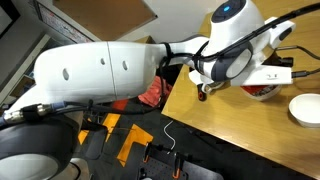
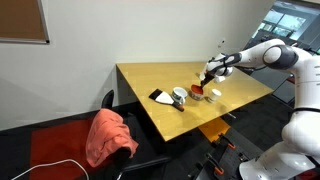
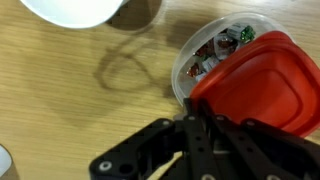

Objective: Open the Tupperware, pour the sweets into it, then close the kid

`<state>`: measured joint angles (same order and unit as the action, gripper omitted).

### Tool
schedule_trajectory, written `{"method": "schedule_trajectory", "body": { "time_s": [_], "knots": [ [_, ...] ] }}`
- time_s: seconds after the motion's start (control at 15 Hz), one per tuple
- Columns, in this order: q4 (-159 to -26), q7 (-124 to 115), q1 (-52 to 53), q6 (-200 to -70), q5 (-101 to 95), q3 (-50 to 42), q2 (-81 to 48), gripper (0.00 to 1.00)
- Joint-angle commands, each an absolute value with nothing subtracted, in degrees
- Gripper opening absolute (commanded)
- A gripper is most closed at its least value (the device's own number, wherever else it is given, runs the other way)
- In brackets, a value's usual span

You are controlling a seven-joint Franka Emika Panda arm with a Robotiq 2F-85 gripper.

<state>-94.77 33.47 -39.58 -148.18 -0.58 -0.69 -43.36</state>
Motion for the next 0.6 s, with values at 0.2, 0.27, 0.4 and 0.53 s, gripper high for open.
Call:
{"method": "schedule_trajectory", "body": {
  "time_s": [0.2, 0.27, 0.4, 0.53],
  "knots": [
    [-94.97, 35.40, -41.16, -144.49, 1.01, 0.03, -41.78, 0.02],
    [-95.00, 35.28, -41.26, -144.33, 1.02, -0.04, -41.71, 0.02],
    [-94.98, 35.41, -41.68, -144.13, 1.17, 0.09, -41.64, 0.02],
    [-95.00, 35.19, -41.80, -144.00, 1.11, -0.04, -41.57, 0.02]
  ]
}}
